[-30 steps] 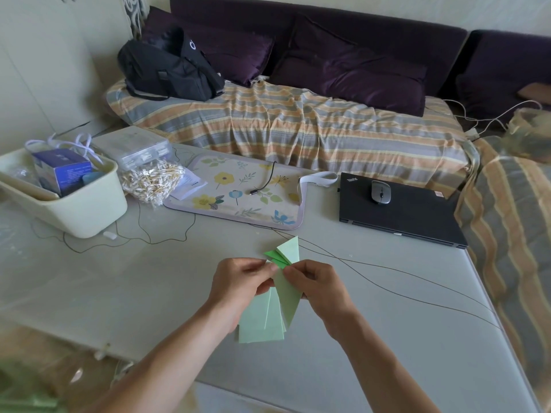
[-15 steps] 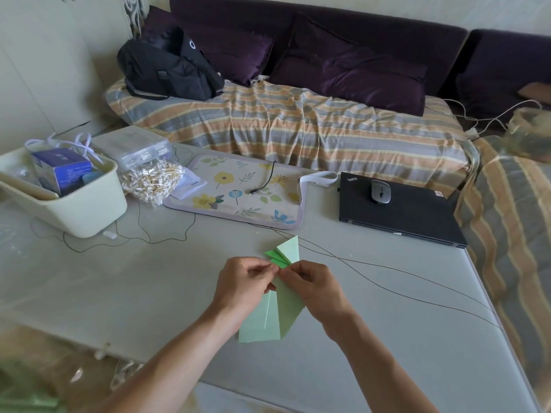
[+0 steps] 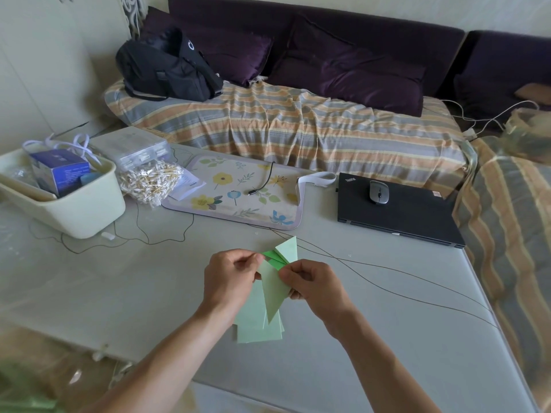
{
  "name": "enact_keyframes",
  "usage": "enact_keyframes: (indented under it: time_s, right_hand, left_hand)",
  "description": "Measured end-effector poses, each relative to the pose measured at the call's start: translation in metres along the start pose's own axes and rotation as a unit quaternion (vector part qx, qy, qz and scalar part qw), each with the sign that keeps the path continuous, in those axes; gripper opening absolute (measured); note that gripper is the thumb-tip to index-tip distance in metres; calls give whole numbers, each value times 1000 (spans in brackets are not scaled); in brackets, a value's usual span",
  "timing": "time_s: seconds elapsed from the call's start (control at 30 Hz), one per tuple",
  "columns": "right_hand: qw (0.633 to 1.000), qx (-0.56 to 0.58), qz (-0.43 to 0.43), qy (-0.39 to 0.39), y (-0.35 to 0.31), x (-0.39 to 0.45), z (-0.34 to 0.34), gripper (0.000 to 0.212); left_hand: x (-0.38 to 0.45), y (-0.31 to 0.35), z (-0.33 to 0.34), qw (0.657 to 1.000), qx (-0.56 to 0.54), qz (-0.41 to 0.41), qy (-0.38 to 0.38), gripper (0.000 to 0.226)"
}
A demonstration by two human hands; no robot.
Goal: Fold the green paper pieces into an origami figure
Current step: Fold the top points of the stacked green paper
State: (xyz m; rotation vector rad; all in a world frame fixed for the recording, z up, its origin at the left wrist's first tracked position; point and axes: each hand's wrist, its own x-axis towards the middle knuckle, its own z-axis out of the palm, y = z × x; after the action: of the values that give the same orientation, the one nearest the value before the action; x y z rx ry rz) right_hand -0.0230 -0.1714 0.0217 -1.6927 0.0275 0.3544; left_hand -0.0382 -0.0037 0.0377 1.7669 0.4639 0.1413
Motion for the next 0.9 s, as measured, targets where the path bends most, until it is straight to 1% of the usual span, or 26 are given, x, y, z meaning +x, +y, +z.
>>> enact_keyframes:
  time_s: [0.1, 0.27, 0.4, 0.47, 0.53, 0.63, 0.7, 0.8, 0.9]
  right_hand:
    - [1000, 1, 1, -5, 1, 0, -3, 10]
    - [1000, 2, 0, -11, 0, -1, -3, 11]
    - [999, 41, -2, -36, -2, -4, 0, 12]
    - [999, 32, -10, -33, -2, -5, 1, 11]
    - [1000, 17, -17, -10, -2, -4, 1, 11]
    - [999, 7, -22, 23, -1, -2, 0, 11]
    - [999, 1, -25, 30, 0, -1, -1, 10]
    - [999, -6, -32, 30, 1, -1, 0, 10]
    - [999, -7, -35, 32, 1, -1, 0, 10]
  left_hand:
    - [3, 0, -3, 1000, -9, -4, 12, 20]
    - [4, -4, -1, 1000, -2, 2, 1, 15]
    - [1, -3, 0, 999, -5, 7, -54, 10]
    - [-3, -2, 2, 997, -3, 8, -76, 8]
    - [-4, -2, 3, 998, -1, 10, -69, 3]
    - [-3, 0, 0, 998, 49, 36, -26, 10]
    - [-5, 2, -2, 995, 86, 56, -14, 13]
    - [-7, 4, -2, 992, 104, 68, -25, 10]
    - [-8, 5, -1, 993, 93, 61, -44, 7]
